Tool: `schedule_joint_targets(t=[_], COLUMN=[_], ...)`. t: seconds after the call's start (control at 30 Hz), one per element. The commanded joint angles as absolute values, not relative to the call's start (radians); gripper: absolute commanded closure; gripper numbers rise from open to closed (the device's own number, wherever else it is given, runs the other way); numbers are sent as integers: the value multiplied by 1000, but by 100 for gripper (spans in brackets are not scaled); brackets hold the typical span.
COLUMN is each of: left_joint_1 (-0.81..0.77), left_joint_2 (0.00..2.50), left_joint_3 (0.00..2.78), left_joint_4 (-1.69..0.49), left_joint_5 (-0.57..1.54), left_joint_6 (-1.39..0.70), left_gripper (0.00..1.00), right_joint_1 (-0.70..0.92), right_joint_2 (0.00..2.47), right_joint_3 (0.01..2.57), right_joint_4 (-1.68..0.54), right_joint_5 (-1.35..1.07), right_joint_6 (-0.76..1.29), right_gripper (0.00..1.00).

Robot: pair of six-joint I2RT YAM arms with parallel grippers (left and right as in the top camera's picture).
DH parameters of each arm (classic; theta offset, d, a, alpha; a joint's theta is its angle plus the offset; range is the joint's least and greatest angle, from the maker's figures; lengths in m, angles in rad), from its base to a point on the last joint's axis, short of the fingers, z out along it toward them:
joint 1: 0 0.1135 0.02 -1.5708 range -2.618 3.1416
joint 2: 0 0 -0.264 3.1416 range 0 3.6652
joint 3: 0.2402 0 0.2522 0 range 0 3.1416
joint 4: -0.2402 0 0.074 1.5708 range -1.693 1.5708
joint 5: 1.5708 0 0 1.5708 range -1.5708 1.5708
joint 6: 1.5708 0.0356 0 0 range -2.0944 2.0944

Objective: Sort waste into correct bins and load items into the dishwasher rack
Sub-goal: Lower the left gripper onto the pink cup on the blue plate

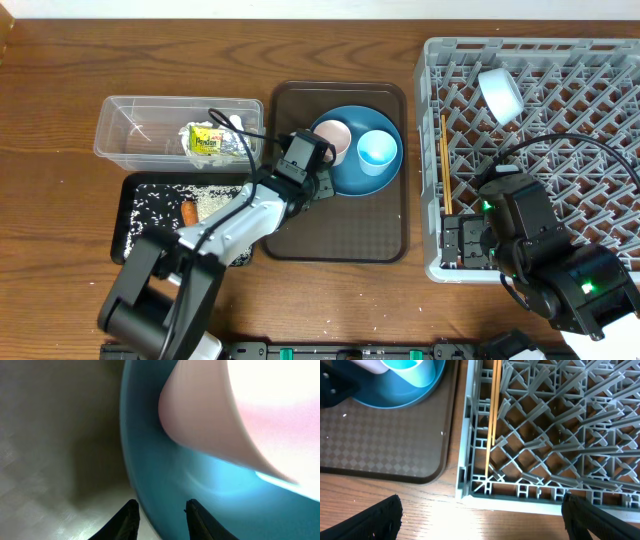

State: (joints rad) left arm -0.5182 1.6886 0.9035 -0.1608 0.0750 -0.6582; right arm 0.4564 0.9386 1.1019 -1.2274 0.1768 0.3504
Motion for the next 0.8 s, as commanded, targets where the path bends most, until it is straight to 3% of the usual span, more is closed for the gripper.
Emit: schedule_joint_targets(t=[0.0,0.33,0.4,0.77], left_joint_1=[-518,-518,-518,-518], left_joint_2=[1607,1411,1407,1496], left_joint_3=[902,902,902,902], left_joint_4=[-199,-324,-321,-242], left_joint_5=[70,70,70,65], left_joint_6=[-659,-622,-623,-626], left_gripper=[66,66,69,68], right_joint_1=[452,452,452,452], right_joint_2=[935,935,935,935], right_joint_3=[1101,1101,1101,1101], right_joint_4=[-1227,-1227,-1227,-1227], right_joint_5=[191,191,191,191], right_joint_6=[336,336,336,336], right_gripper=[1,1,1,1])
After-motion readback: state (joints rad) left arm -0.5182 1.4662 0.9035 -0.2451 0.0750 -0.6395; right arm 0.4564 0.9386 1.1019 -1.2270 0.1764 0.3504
